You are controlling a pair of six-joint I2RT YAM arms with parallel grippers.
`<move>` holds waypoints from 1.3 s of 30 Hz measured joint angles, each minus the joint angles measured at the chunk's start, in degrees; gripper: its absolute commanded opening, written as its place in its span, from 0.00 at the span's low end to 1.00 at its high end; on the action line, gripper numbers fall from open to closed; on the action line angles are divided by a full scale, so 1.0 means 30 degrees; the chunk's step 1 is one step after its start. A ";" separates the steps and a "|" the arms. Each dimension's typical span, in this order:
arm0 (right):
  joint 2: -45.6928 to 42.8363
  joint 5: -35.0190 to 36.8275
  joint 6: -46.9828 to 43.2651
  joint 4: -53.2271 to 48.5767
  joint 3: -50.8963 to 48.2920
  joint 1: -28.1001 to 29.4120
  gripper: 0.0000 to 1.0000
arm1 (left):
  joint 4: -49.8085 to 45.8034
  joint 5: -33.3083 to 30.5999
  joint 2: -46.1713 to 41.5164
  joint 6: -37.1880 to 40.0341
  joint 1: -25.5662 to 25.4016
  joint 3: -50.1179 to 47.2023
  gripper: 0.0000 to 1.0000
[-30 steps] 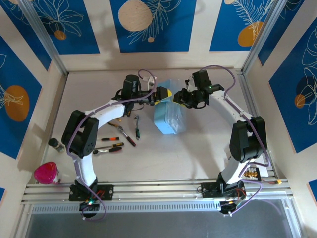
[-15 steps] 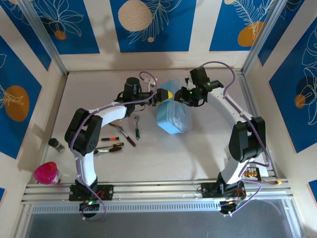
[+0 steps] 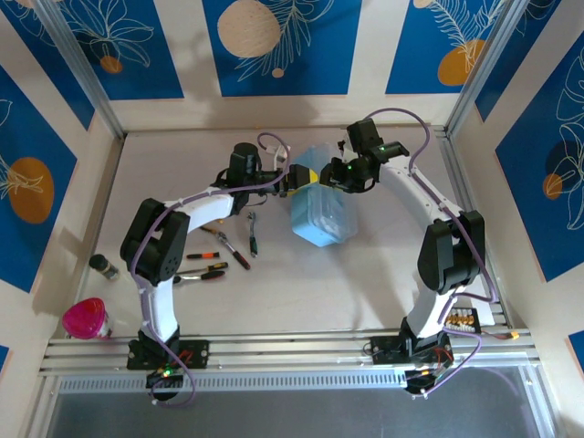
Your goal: Pack the tool kit
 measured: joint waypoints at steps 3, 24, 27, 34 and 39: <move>0.0066 0.0000 -0.0080 -0.0109 0.0138 0.0051 0.25 | -0.0277 0.0015 0.0022 0.0080 0.0073 0.0066 1.00; 0.0714 -0.0124 -0.0721 -0.0474 0.0940 0.0284 0.40 | -0.4801 0.0335 0.2535 0.1071 0.0066 0.0160 1.00; 0.0707 -0.0954 -0.0714 -0.0219 0.1100 0.0488 0.42 | -0.5625 0.0044 0.2878 0.1086 -0.0080 0.0138 1.00; 0.0699 -0.1741 -0.0933 0.0211 0.1428 0.0976 0.50 | -0.6659 -0.0284 0.2878 0.1843 -0.0277 0.0313 1.00; 0.0583 -0.1348 -0.1574 -0.0138 0.1428 0.0750 0.62 | -0.8371 -0.0867 0.2805 0.3024 -0.0109 0.0911 1.00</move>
